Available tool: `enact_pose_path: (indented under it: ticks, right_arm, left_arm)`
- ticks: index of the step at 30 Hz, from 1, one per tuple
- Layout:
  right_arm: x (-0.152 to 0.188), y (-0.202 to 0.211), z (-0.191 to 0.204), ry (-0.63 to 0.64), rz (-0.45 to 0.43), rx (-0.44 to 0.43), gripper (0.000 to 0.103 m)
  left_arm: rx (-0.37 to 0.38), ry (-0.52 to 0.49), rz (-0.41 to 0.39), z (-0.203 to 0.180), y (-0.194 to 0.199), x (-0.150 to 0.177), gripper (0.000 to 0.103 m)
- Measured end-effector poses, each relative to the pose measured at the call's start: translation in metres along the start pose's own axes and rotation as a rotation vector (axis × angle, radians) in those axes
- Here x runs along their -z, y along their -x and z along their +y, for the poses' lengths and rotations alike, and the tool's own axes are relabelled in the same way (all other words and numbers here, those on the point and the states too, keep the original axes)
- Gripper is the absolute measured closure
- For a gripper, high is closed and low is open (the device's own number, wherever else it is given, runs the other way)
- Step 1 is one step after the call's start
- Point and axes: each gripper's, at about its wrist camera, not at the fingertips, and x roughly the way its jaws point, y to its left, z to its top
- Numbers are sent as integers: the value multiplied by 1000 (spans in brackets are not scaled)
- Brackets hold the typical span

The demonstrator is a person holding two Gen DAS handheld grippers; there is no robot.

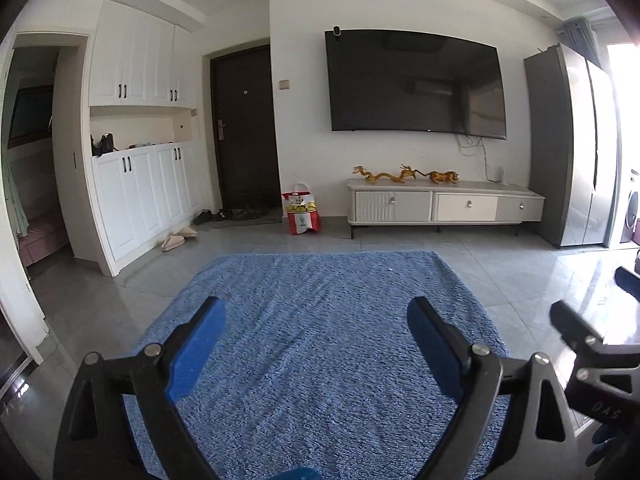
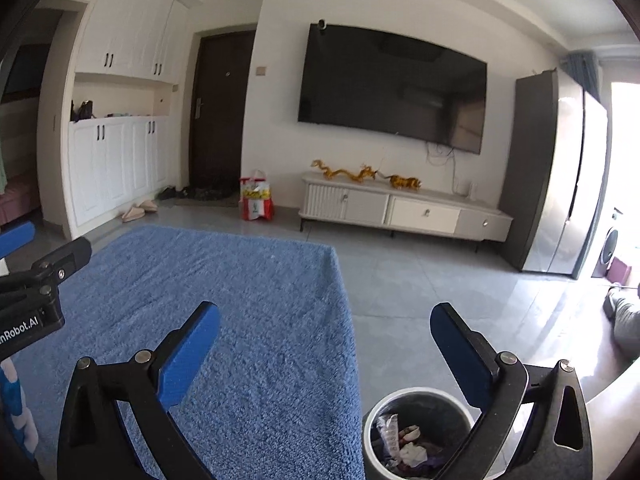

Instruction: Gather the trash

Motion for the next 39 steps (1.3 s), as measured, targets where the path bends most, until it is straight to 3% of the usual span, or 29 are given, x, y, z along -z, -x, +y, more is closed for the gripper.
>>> enact_pose_path:
  ticks: [8, 39]
  right_arm:
    - [-6, 13, -7, -24, -56, 34, 0]
    - [2, -16, -16, -69, -17, 98, 0]
  left_arm:
    - [-13, 4, 9, 2, -5, 2, 11]
    - [-73, 20, 65, 14, -34, 11, 11]
